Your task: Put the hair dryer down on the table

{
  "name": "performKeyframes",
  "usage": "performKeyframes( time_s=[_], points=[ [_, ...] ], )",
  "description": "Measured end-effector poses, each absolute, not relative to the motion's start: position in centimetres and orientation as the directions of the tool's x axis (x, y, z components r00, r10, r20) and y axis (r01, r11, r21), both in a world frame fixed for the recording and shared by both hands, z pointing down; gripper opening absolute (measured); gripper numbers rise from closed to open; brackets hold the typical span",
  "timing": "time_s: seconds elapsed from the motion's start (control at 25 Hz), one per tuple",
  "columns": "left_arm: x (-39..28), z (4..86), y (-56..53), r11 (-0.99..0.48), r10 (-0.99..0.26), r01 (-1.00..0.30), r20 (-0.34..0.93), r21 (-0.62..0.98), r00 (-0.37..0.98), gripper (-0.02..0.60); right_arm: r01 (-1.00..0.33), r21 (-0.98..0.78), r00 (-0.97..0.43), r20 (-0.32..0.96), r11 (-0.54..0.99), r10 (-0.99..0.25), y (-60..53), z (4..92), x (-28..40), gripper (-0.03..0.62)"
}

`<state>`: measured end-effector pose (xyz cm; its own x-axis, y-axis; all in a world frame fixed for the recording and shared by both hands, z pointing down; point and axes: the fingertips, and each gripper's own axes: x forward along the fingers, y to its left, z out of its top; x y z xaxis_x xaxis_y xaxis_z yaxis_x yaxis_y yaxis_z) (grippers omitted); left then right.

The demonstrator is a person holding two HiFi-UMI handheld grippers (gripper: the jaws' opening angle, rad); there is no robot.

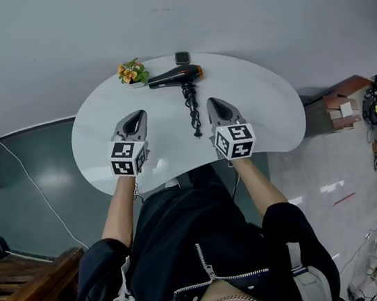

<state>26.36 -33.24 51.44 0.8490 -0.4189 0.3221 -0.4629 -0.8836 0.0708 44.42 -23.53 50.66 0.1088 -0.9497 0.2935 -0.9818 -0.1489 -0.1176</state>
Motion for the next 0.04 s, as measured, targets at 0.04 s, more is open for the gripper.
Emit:
performKeyframes(
  time_s=[0.04],
  points=[
    [26.36, 51.50, -33.16, -0.885, -0.417, -0.461, 0.323, 0.071, 0.850, 0.021, -0.981, -0.119, 0.111, 0.294, -0.152, -0.949, -23.40, 50.77, 44.39, 0.002]
  ],
)
